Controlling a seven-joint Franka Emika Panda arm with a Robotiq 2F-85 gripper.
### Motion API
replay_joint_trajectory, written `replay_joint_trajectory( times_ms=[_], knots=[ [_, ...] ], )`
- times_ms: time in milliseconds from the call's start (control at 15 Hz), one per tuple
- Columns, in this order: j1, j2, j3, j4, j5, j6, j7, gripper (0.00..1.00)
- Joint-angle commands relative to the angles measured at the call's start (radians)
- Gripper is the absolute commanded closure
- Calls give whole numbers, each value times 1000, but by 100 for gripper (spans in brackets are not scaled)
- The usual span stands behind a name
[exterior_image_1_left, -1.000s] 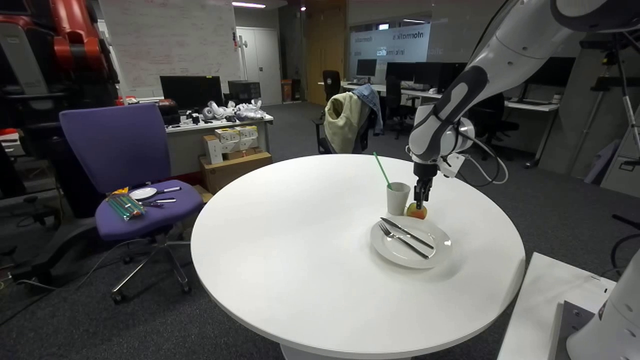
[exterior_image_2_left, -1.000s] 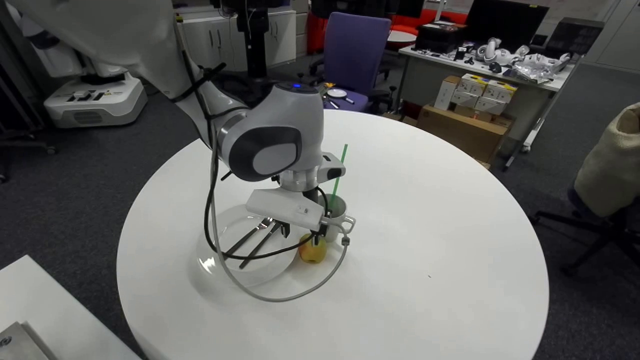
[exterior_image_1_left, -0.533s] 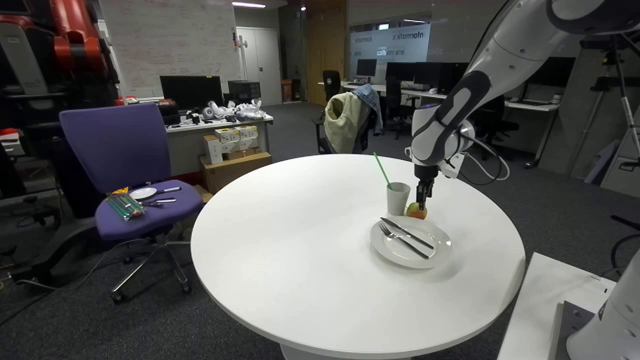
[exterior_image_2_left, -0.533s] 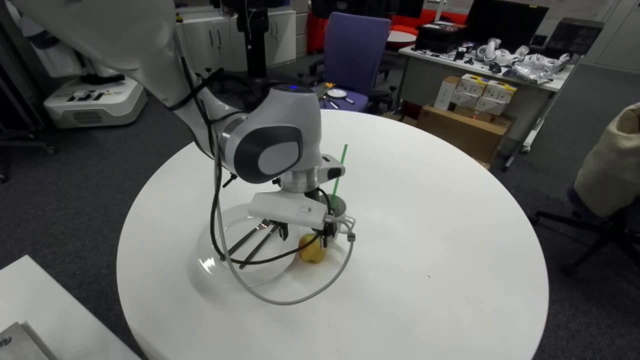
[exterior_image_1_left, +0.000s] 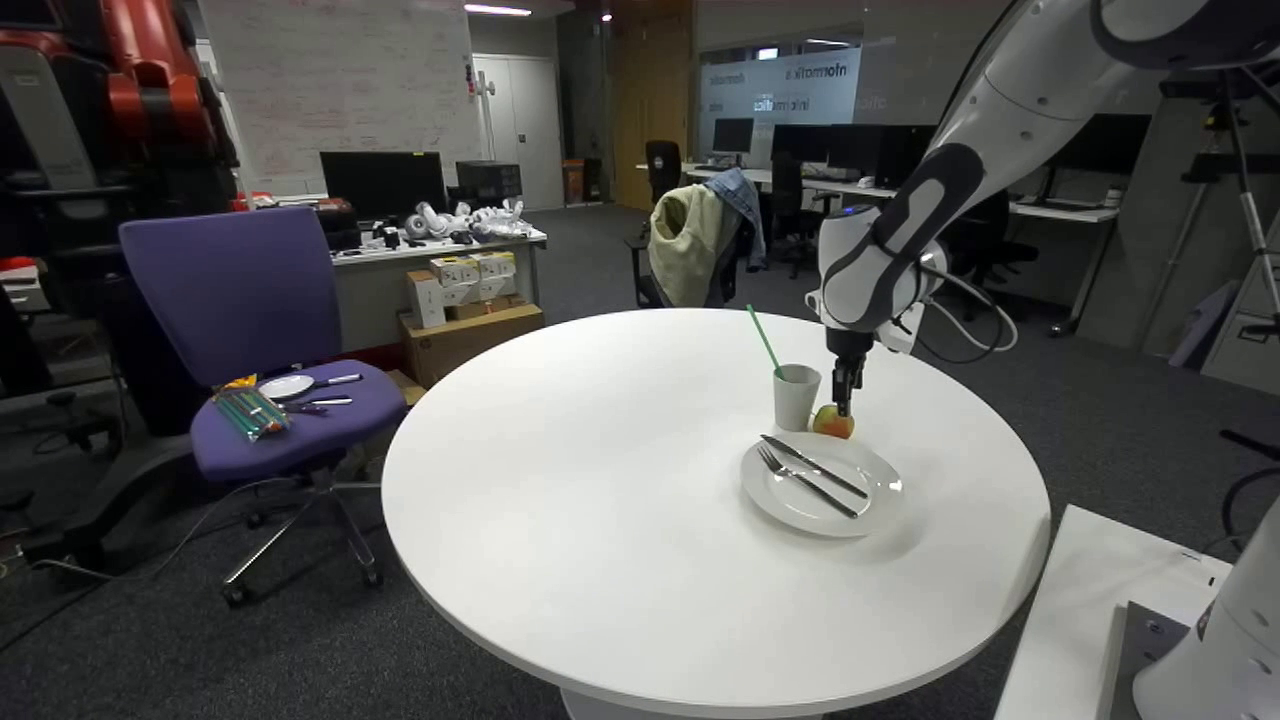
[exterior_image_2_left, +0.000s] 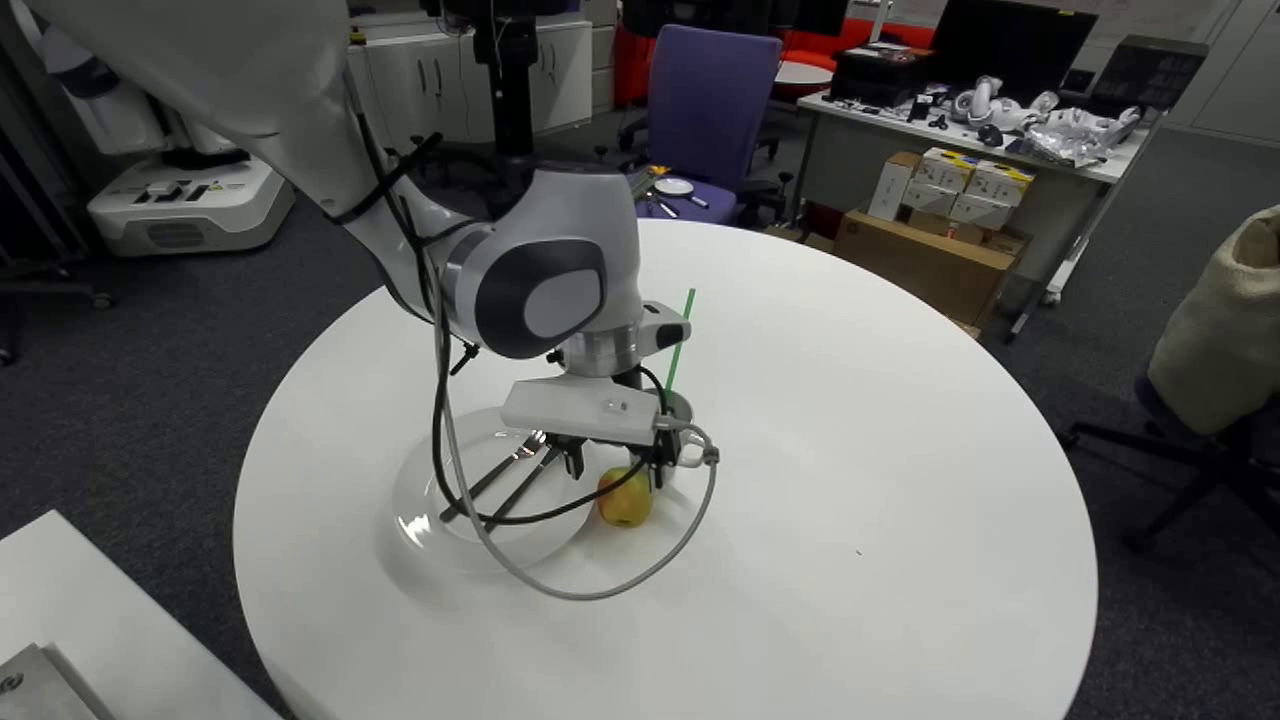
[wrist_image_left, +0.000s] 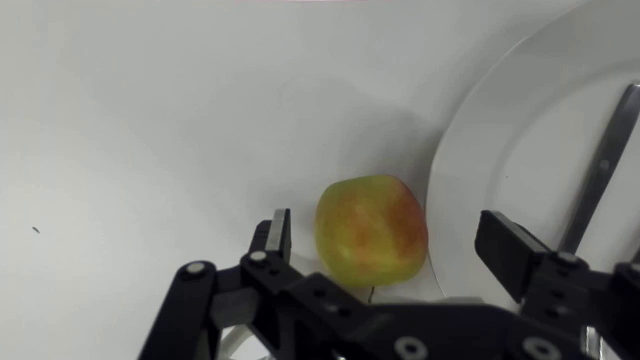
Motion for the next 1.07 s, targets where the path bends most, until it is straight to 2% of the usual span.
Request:
replay_joint_trajectory(
  times_ms=[0,533,1000],
  knots=[
    [16,20,-11,20,-31,6,33,0],
    [67,75,-48,53,-152,24,129,0],
    [62,82,-40,58,-155,49,123,0]
  ],
)
